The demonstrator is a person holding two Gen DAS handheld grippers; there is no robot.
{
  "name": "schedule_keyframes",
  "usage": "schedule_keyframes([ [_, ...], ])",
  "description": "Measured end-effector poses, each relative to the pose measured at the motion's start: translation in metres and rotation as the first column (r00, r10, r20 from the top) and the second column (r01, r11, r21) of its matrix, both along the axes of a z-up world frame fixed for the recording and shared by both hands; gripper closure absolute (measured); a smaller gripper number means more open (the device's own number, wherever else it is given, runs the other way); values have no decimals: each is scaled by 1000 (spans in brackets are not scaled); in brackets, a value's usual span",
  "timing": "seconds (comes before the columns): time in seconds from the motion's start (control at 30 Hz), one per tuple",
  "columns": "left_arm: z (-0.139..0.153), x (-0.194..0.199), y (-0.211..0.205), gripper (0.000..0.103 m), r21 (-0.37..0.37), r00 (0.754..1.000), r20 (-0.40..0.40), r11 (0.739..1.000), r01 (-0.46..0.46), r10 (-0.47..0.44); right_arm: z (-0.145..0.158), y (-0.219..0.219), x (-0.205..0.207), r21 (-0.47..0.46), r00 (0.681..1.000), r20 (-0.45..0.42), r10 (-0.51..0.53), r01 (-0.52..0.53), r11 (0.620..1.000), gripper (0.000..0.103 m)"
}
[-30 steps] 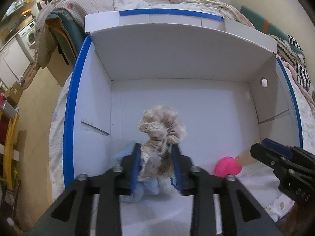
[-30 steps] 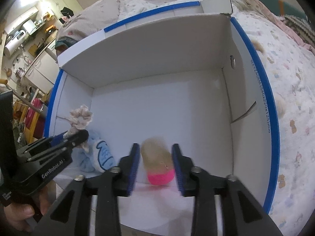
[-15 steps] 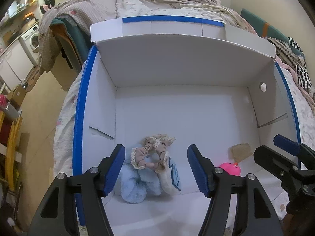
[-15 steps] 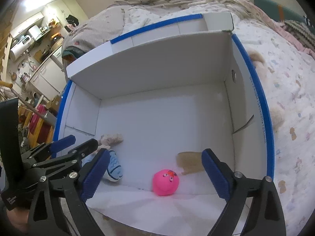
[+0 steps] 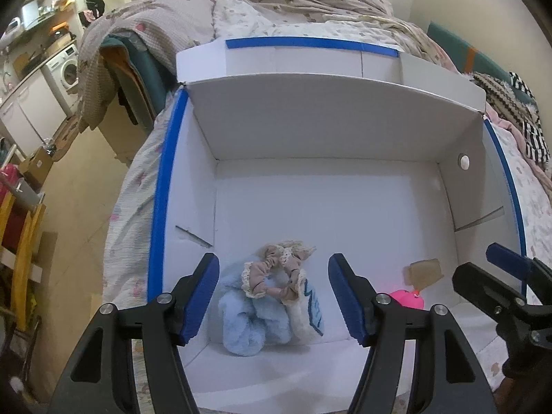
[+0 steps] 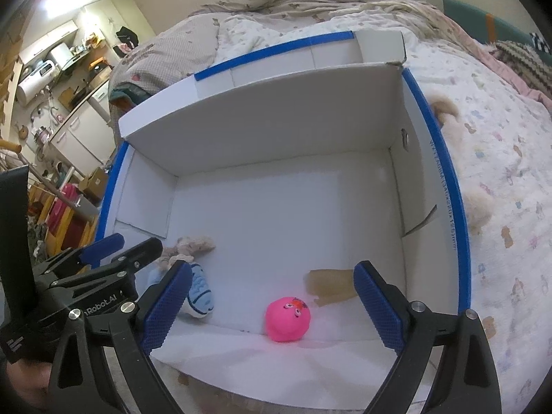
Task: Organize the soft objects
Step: 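Move both tools out of the box toward the items on the bed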
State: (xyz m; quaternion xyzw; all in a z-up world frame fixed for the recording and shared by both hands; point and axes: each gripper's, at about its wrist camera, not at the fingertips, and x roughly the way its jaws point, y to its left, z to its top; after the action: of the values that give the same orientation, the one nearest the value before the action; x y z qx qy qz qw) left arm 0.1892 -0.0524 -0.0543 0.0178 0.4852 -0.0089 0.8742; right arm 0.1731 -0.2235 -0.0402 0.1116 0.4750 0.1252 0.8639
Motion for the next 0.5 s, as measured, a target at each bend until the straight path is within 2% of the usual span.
schedule_keyframes([
  [0.3, 17, -18, 10, 40, 1, 1000, 23, 1000, -9, 9, 6, -5, -12, -12, 1000, 24, -11, 11, 1000, 3],
  [0.5, 27, -35, 23, 40, 6, 998, 48, 999, -50, 49, 12, -12, -28, 9, 999, 35, -22, 22, 1000, 3],
])
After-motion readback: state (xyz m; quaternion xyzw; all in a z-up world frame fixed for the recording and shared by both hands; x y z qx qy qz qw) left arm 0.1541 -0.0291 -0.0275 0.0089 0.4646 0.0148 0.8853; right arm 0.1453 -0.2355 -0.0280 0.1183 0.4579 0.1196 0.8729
